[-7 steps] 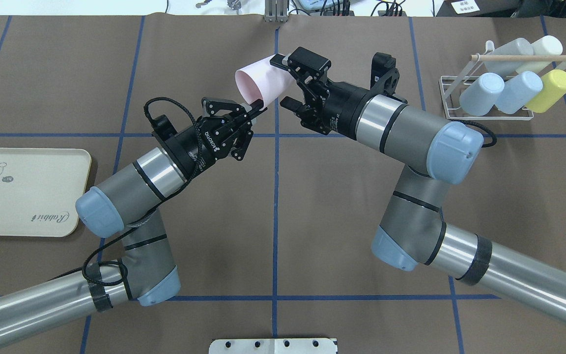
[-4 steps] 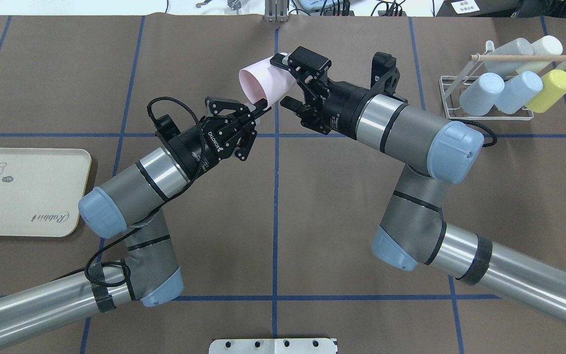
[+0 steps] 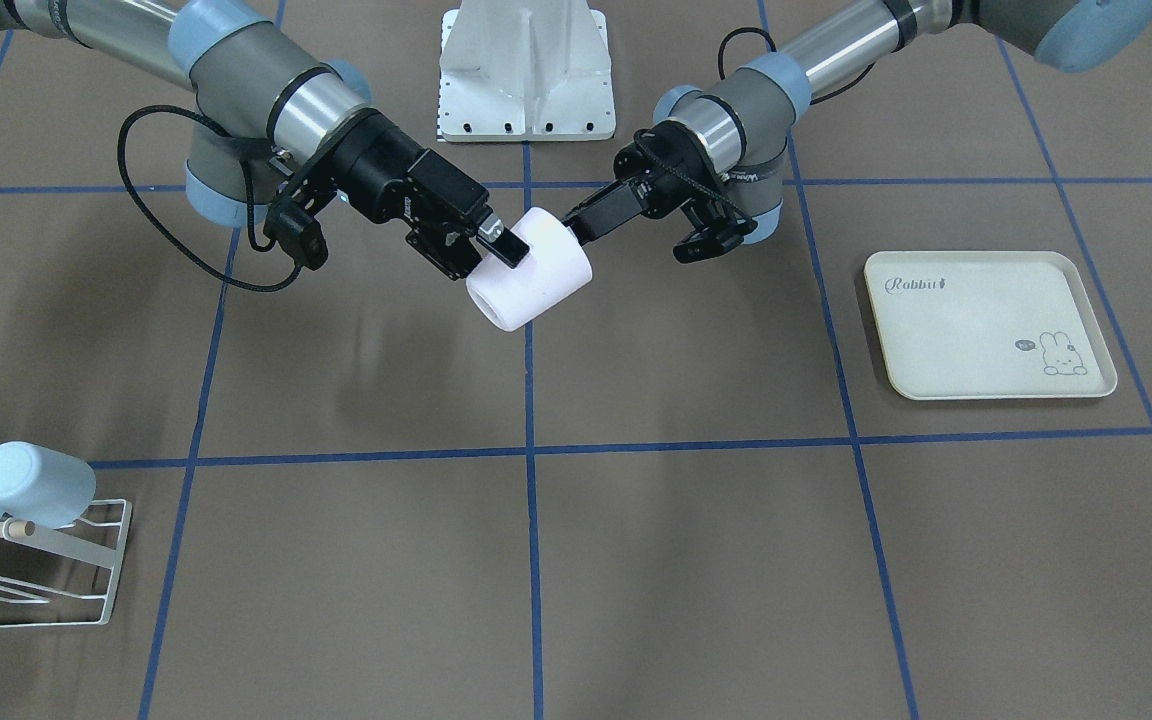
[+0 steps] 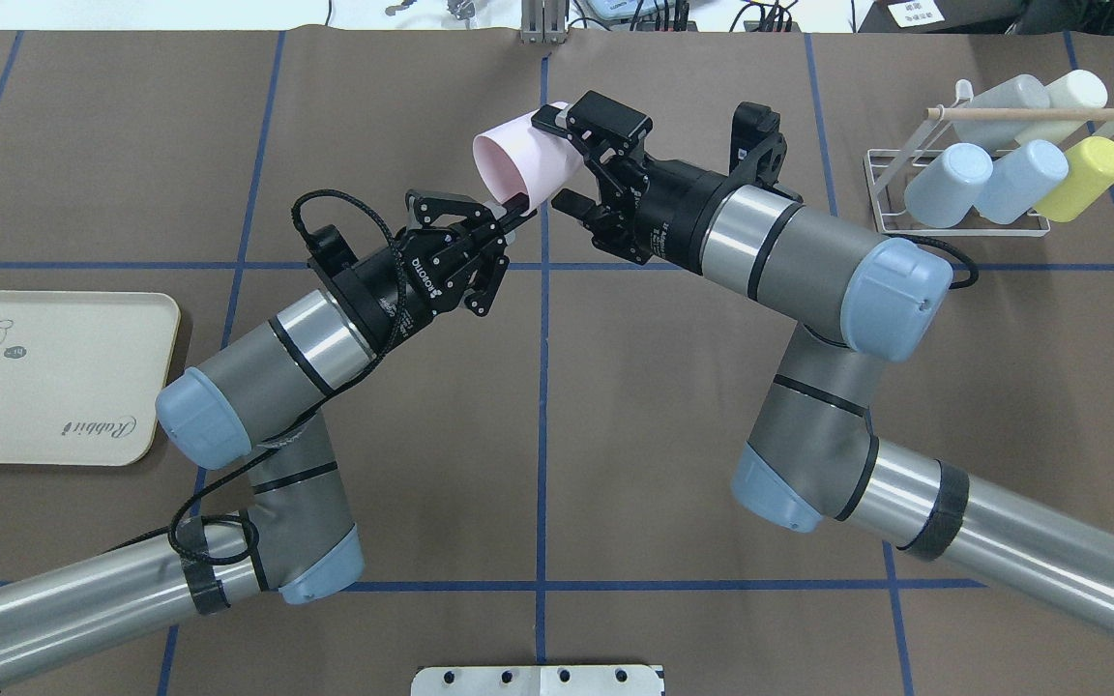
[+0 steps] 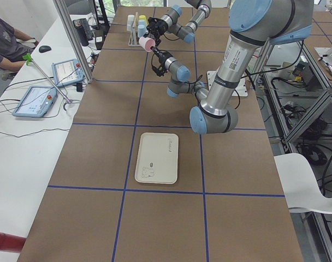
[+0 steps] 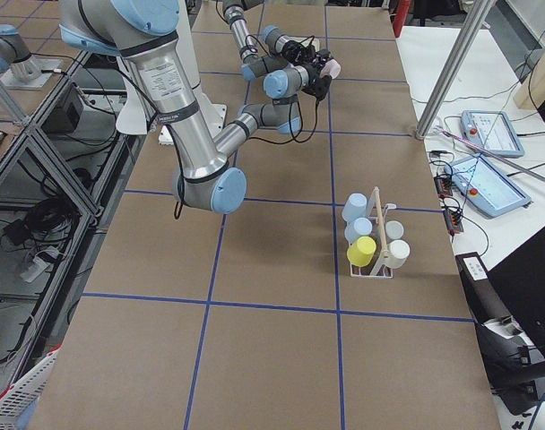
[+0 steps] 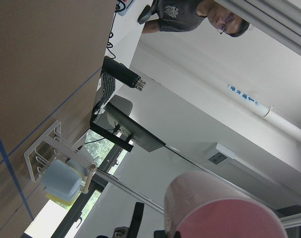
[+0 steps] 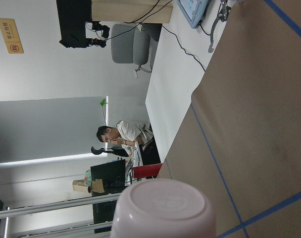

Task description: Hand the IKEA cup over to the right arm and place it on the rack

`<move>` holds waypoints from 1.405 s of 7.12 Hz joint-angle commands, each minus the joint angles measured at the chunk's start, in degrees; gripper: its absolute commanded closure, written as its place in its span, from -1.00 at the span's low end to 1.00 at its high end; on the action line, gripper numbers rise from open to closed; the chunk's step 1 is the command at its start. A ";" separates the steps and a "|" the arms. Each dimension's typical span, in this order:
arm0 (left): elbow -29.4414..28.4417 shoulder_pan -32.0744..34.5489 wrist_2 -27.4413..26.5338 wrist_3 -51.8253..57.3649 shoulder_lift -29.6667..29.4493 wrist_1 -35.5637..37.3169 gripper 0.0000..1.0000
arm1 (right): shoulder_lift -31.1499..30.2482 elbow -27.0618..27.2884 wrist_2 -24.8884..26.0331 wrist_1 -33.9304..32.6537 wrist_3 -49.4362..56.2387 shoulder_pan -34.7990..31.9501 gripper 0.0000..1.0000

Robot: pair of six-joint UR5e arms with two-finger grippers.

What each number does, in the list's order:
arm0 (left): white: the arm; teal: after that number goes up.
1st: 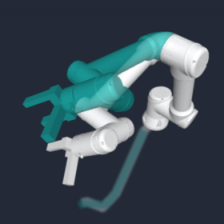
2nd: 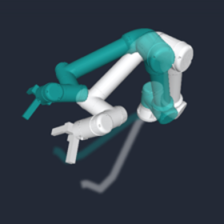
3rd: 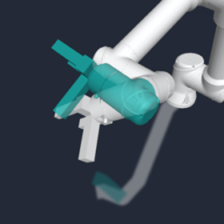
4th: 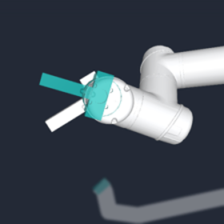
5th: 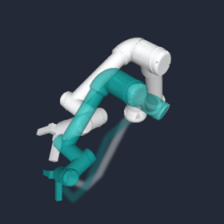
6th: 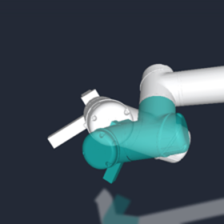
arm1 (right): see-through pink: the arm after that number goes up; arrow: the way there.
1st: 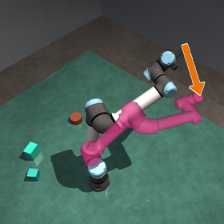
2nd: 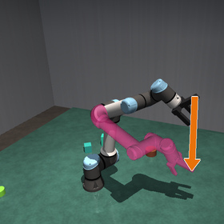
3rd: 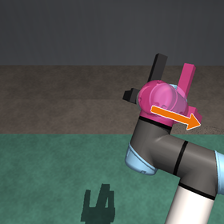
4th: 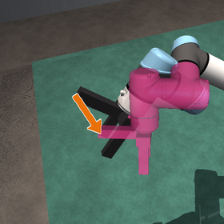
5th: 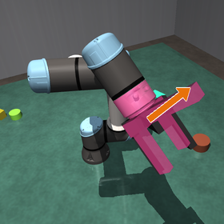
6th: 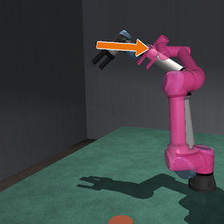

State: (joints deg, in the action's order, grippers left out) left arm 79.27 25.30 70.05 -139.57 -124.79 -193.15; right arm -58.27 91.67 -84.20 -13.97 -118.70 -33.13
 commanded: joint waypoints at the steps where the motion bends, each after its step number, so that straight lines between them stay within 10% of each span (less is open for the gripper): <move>1: 0.00 -0.07 0.00 0.00 0.16 -0.03 1.00 | 0.00 0.00 0.00 0.00 -0.04 0.00 -1.00; 10: 0.18 -0.86 -0.35 0.09 0.16 -0.03 1.00 | 0.00 0.00 0.09 0.00 -0.04 0.00 -1.00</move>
State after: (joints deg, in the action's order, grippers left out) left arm 79.49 24.82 69.77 -139.48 -124.70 -193.18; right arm -58.27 91.67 -84.11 -13.97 -118.74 -33.14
